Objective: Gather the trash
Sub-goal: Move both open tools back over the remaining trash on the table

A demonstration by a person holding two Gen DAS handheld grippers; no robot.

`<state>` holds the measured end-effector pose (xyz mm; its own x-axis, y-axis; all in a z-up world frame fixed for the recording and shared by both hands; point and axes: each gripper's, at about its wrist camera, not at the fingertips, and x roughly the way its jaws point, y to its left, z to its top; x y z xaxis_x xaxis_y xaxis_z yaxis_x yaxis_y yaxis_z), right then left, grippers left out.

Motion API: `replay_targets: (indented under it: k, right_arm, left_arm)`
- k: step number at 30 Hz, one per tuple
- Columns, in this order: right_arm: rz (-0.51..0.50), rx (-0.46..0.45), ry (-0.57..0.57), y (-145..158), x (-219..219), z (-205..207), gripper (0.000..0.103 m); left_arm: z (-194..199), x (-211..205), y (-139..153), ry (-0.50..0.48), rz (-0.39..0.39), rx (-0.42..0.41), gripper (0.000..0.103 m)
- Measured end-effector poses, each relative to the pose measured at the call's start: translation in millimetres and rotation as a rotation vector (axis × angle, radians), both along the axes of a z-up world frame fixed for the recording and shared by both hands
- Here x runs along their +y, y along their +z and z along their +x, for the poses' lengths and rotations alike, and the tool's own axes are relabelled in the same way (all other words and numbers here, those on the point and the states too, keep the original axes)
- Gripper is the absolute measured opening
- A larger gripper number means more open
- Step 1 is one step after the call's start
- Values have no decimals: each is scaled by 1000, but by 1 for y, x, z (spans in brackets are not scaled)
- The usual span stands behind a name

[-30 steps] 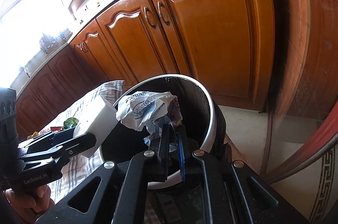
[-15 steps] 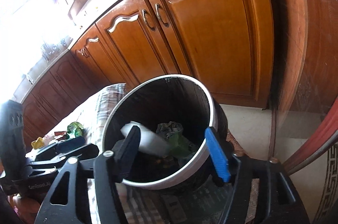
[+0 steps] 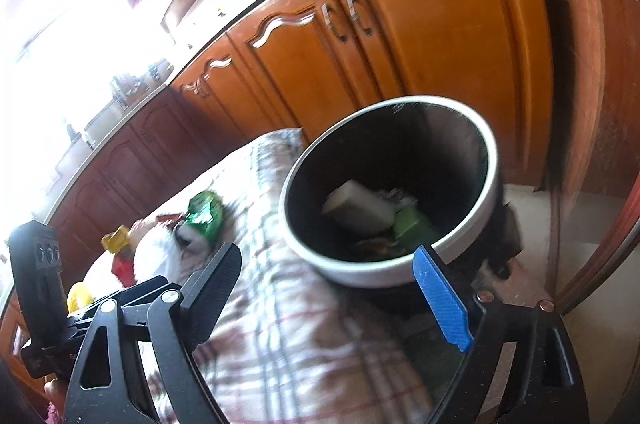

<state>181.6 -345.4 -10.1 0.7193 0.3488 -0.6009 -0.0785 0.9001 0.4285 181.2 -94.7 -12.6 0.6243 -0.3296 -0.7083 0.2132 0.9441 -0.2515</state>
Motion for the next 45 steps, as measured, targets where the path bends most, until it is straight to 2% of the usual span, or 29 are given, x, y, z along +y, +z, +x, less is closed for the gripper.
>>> replay_targets:
  k: [10,17,25,38,43,45]
  right_arm:
    - [2,27,113,-7,67,-12,89]
    - [-2,46,185,-15,110,-16,89]
    - [25,60,227,-18,138,-13,89]
    - [-8,38,320,-13,189,14,89]
    - [25,44,338,-15,202,37,89]
    - [43,49,338,-17,206,45,87]
  left_arm:
    - [-31,76,-8,140,-15,13,76]
    - [-40,109,-13,202,-3,17,76]
    - [-44,143,-17,273,-1,25,76]
    - [-9,175,-10,323,61,-10,76]
    - [18,182,-15,316,103,-2,76]
    - [25,184,-20,310,97,6,76]
